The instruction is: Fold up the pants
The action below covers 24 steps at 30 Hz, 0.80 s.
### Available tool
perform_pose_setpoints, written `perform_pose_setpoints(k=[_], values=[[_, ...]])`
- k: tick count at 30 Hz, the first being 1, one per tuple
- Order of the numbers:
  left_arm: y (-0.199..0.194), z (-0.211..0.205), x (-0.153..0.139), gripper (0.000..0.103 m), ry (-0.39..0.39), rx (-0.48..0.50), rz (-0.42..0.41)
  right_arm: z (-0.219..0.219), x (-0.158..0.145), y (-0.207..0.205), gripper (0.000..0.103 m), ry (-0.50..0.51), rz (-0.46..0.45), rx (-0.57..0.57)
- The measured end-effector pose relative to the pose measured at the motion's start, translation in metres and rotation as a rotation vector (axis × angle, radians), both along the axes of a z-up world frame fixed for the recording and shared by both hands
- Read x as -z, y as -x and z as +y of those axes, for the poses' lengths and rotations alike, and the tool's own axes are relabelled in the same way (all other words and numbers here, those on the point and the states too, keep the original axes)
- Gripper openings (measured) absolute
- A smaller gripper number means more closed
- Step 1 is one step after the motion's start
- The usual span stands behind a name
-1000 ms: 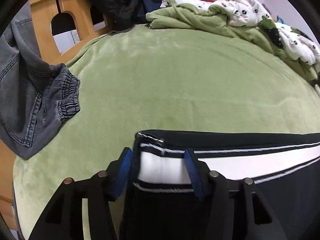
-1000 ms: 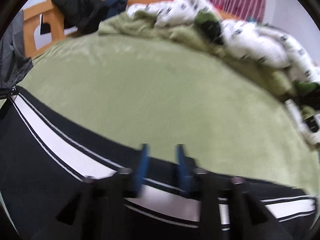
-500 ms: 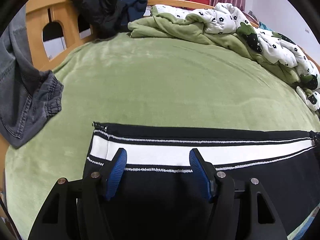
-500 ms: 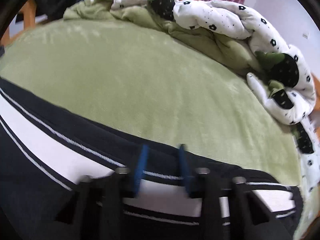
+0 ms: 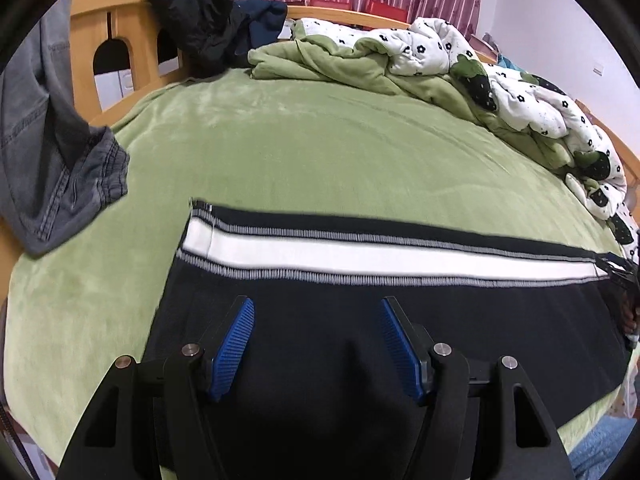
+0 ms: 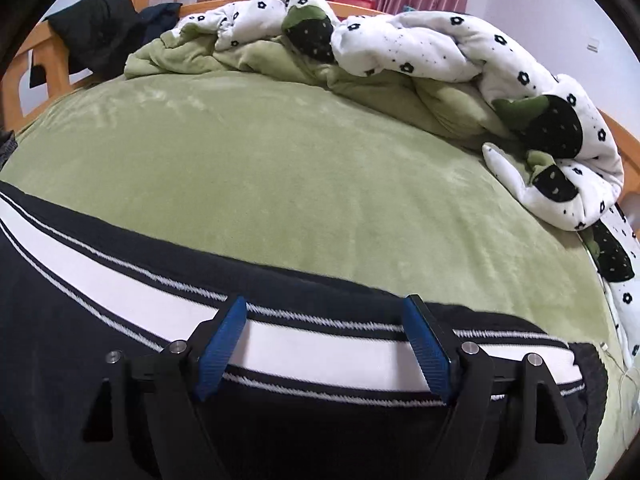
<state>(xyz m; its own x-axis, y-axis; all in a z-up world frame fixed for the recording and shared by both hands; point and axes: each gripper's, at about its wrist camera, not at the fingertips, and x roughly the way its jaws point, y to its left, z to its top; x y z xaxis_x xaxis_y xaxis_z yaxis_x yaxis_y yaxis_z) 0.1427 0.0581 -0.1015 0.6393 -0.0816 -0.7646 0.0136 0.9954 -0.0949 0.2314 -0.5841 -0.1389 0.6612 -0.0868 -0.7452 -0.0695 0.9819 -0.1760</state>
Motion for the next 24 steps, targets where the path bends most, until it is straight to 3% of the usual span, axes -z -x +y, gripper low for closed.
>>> perform_pose_setpoints(k=[6,8,9,10,14,19,22,24], values=[[-0.002,-0.001,0.006,0.063,-0.016,-0.012,0.007,0.0,0.017,-0.023,0.078,0.038,0.062,-0.037],[-0.005,-0.002,0.005,0.063,-0.019,-0.014,0.006,0.005,0.019,-0.027,0.047,0.048,0.104,-0.077],[-0.005,-0.002,0.005,0.063,-0.018,-0.013,0.003,0.007,0.02,-0.028,0.014,0.047,0.135,-0.118],[-0.005,-0.002,0.005,0.063,-0.017,-0.011,0.002,0.01,0.02,-0.029,0.008,0.071,0.166,-0.139],[-0.007,-0.004,0.01,0.063,-0.026,0.0,0.012,0.016,0.014,-0.031,0.003,0.135,0.186,-0.171],[-0.008,-0.006,0.02,0.063,-0.039,0.004,0.035,-0.002,-0.013,-0.031,0.002,0.018,0.039,-0.107],[-0.01,-0.007,0.024,0.063,-0.047,0.001,0.056,0.005,0.018,-0.042,0.002,0.077,0.105,-0.09],[-0.008,-0.007,0.023,0.063,-0.057,0.003,0.052,0.016,0.026,-0.04,0.003,0.153,0.051,-0.079]])
